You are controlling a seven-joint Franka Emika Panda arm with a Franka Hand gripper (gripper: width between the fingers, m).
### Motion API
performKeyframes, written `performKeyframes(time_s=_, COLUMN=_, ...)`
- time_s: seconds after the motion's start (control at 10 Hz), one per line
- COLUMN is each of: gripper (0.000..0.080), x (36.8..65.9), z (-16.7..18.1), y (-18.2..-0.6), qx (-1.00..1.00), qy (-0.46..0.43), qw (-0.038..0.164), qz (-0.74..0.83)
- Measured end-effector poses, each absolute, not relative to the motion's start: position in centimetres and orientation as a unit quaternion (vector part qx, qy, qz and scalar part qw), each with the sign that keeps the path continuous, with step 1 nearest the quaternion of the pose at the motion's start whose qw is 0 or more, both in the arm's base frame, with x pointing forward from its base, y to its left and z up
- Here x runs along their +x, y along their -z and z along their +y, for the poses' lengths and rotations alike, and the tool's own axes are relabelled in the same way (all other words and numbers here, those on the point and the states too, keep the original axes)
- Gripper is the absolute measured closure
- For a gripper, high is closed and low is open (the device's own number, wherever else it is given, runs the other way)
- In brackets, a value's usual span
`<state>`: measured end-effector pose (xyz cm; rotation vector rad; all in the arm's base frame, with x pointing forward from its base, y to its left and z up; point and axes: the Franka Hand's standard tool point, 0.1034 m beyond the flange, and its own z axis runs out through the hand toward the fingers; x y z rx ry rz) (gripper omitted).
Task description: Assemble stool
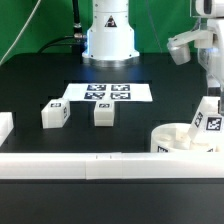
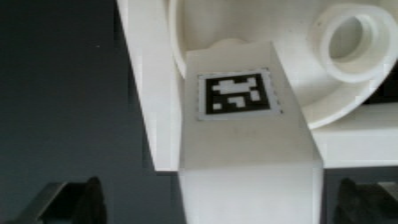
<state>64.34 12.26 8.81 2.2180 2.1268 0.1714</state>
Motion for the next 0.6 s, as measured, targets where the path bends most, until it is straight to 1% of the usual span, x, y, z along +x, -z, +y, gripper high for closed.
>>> performKeyframes(time_s=0.1, gripper=0.0150, x=64.32, z=12.00, y=-8.58, qx=0.712, qy=-0.054, qw=0.032, qz=0.699)
performKeyframes(time_s=0.2, gripper=0.0177, x=64.36, z=11.83, y=-8.41, qx=0.710, qy=-0.053, qw=0.032, qz=0.702)
performKeyframes(time_s=0.3, gripper=0.0177, x=64.34, z=11.73, y=-8.24, qx=0.711, qy=-0.052, qw=0.031, qz=0.700)
performKeyframes(time_s=0.4, gripper=0.0353, x=64.32, z=11.69, y=-8.17, qx=0.711, qy=-0.051, qw=0.031, qz=0.700)
performKeyframes(time_s=0.5, gripper=0.0455, x=64.13, z=11.59, y=-8.11, qx=0.712, qy=-0.047, qw=0.028, qz=0.700)
performKeyframes(time_s=0.6, gripper=0.0455, x=64.09, z=11.49, y=-8.11, qx=0.713, qy=-0.044, qw=0.027, qz=0.699)
